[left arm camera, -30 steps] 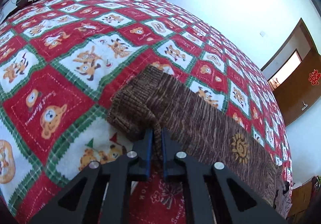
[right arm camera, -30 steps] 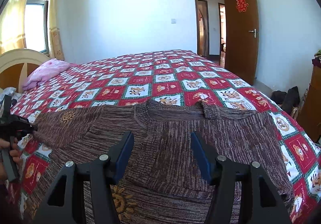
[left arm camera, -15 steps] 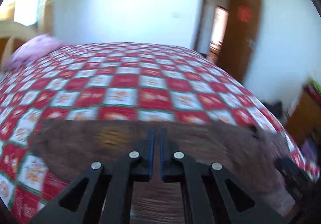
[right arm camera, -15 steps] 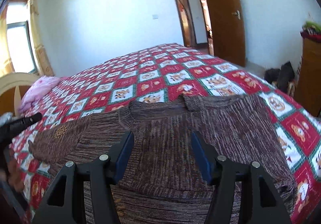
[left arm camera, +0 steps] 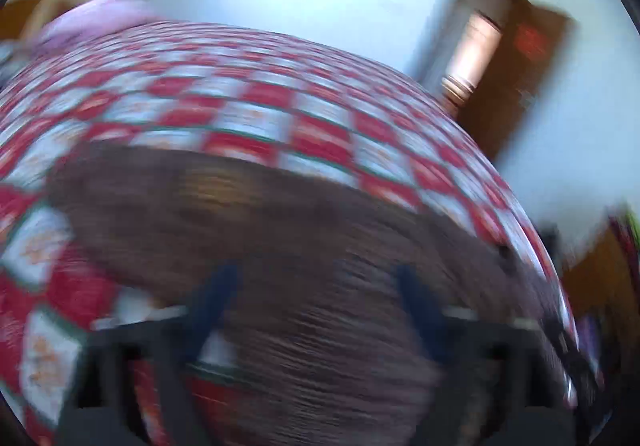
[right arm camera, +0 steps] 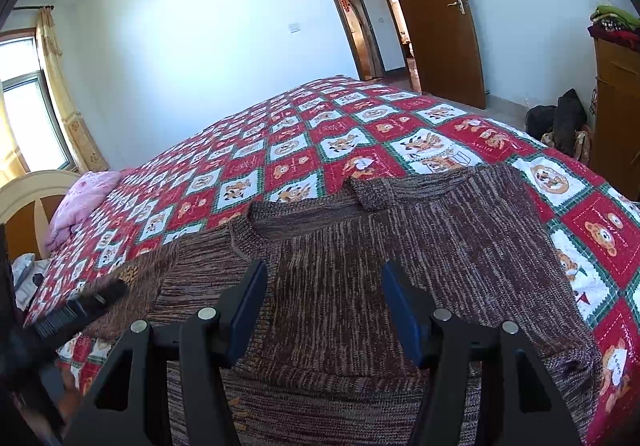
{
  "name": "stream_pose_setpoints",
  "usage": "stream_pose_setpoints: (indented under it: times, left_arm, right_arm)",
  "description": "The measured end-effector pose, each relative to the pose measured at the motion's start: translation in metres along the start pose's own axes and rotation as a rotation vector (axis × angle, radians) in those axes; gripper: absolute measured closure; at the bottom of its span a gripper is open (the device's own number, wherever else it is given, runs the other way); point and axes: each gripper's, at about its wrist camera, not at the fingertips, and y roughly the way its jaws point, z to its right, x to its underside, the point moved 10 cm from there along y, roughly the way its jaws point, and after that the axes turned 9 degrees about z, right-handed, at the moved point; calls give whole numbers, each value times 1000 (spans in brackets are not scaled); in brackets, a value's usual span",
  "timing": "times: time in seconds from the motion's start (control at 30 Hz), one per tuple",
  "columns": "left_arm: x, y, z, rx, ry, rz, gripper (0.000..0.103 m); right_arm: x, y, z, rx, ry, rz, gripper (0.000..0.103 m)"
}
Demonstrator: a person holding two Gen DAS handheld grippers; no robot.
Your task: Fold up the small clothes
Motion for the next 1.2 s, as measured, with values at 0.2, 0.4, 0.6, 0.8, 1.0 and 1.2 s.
stream_pose_setpoints:
  times: [0.2, 0.4, 0.6, 0.8, 1.0, 1.2]
  left_arm:
    - [-38, -5, -161, -395, -299, 66, 9]
    - [-23, 36, -190, -377, -425, -59, 35]
    - [-25, 41, -184, -371, -369, -27, 93]
    - [-45, 29, -142, -269, -218, 51, 95]
    - [-52, 10, -13, -55, 109, 151, 95]
    - [17, -2, 98, 165, 307, 64, 95]
  right_arm:
    - [5, 2, -10, -29, -15, -19, 42]
    - [7, 5, -11, -16, -37, -24, 42]
    - [9, 7, -6, -2, -26, -28, 42]
    - [8, 6, -6, -8, -13, -28, 42]
    - [9, 8, 2, -4, 34, -44, 42]
    - [9, 10, 12, 0, 86, -52, 42]
